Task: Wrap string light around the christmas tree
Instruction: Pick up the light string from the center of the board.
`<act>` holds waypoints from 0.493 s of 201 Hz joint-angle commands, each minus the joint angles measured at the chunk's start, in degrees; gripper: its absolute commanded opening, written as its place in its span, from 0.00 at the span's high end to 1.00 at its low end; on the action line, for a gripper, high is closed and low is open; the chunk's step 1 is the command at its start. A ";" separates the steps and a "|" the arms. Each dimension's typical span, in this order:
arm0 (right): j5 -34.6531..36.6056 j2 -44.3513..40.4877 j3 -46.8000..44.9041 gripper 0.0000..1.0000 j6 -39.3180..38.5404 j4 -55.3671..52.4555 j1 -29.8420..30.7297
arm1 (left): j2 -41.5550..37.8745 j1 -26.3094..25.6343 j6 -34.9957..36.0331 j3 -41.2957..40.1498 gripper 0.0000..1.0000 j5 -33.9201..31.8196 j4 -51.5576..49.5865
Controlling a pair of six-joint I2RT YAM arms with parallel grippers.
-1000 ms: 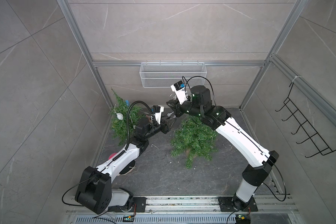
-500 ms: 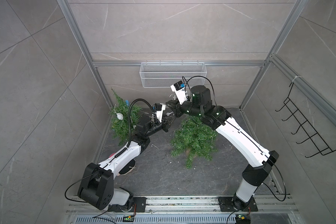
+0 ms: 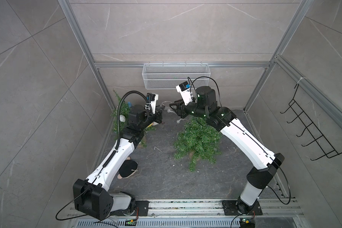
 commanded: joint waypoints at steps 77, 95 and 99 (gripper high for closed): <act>-3.82 -5.27 -3.98 0.48 -1.06 -2.29 -0.50 | -0.74 -0.03 2.63 11.83 0.95 -0.75 -14.48; -4.30 -5.81 -4.69 0.54 -0.99 -3.60 -0.41 | 0.23 -0.12 0.34 13.15 0.95 3.44 -15.63; -4.37 -6.12 -4.93 0.56 -0.93 -3.79 -0.25 | 0.22 -0.12 -0.09 13.16 0.95 3.76 -15.69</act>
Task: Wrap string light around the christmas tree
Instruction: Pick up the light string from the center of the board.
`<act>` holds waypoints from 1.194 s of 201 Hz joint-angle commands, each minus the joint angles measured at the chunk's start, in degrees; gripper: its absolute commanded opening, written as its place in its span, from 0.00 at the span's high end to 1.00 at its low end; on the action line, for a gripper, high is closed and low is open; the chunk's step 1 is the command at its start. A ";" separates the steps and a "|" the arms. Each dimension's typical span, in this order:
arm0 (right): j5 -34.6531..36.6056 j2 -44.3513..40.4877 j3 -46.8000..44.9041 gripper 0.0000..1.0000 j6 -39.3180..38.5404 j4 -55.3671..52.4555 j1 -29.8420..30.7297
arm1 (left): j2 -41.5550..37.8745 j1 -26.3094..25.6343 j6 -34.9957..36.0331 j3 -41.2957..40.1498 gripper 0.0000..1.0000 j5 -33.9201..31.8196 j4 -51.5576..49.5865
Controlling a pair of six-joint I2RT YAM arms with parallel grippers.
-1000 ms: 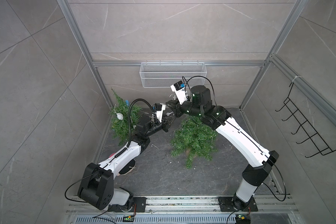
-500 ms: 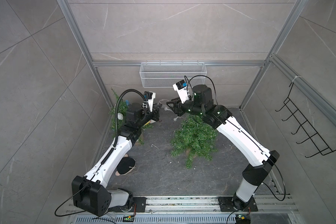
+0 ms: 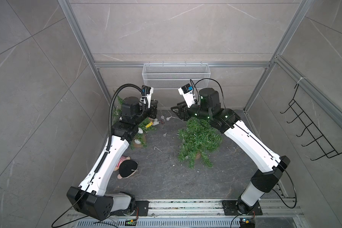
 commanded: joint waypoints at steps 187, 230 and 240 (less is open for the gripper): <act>13.76 -16.62 -21.09 0.57 6.96 -13.37 13.24 | -2.47 -0.15 -6.44 0.19 0.95 6.32 -4.22; 25.47 -11.82 -25.28 0.62 10.21 -5.09 20.76 | -3.73 -0.18 -8.22 0.28 0.95 7.79 -6.68; 26.95 -10.30 -26.81 0.62 11.87 -1.11 21.77 | -4.11 -0.18 -8.75 -0.25 0.95 8.29 -6.79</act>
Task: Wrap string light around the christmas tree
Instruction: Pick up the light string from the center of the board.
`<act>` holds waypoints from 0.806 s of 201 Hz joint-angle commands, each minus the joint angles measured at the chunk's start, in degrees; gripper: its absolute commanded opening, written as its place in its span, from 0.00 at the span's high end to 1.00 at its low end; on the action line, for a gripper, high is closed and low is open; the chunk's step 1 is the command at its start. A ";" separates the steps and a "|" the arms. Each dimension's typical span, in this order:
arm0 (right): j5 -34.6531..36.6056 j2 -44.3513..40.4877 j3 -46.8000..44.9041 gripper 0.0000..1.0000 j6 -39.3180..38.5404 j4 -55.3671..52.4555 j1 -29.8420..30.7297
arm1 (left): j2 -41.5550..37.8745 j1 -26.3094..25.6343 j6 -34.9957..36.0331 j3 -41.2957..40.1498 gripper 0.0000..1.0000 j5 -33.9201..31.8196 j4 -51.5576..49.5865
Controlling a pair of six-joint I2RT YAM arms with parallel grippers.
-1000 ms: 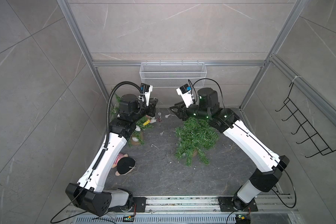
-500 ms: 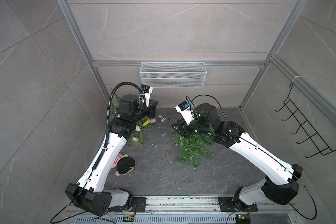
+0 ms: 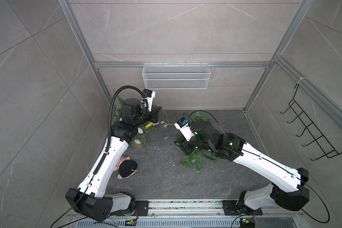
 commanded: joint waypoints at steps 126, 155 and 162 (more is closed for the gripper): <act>38.59 25.99 0.79 0.38 9.64 27.87 4.83 | -4.91 -0.67 -4.26 -1.08 0.96 2.42 -3.70; 38.63 30.75 3.93 0.41 8.38 29.36 3.60 | -4.58 -0.67 -3.95 -0.86 0.96 2.05 -4.12; 37.76 31.41 4.21 0.44 8.33 29.61 3.14 | -4.41 -0.67 -3.77 -0.76 0.96 1.91 -4.36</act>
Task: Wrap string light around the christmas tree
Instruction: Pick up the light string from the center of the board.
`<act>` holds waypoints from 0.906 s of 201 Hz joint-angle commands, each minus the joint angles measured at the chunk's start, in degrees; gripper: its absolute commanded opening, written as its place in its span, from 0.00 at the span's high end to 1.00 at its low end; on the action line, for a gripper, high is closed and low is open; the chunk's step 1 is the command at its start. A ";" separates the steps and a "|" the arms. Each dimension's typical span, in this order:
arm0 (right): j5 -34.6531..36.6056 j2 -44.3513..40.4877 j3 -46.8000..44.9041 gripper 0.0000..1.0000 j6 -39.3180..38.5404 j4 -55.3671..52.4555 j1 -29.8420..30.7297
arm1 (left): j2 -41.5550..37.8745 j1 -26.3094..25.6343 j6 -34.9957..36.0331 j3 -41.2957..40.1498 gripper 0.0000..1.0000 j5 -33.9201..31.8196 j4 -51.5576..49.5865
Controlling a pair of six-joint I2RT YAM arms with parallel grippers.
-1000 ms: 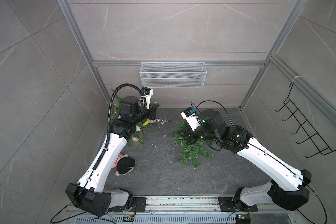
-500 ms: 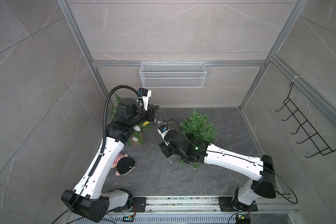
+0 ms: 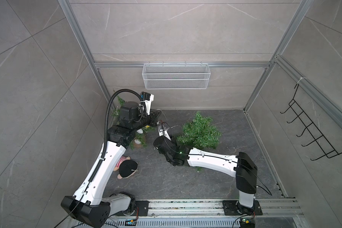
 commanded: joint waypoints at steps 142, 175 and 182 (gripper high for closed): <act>-64.64 -11.94 1.20 0.96 -4.66 -0.39 -4.78 | 2.14 -0.22 4.80 5.57 0.96 -2.91 -1.58; -70.68 -16.26 2.50 0.97 -2.02 -2.78 -5.45 | 1.94 -0.07 5.59 5.23 0.95 -3.45 -2.06; -71.51 -17.23 2.29 0.97 -1.54 -3.50 -5.43 | 1.78 -0.02 5.85 5.14 0.95 -3.91 -2.20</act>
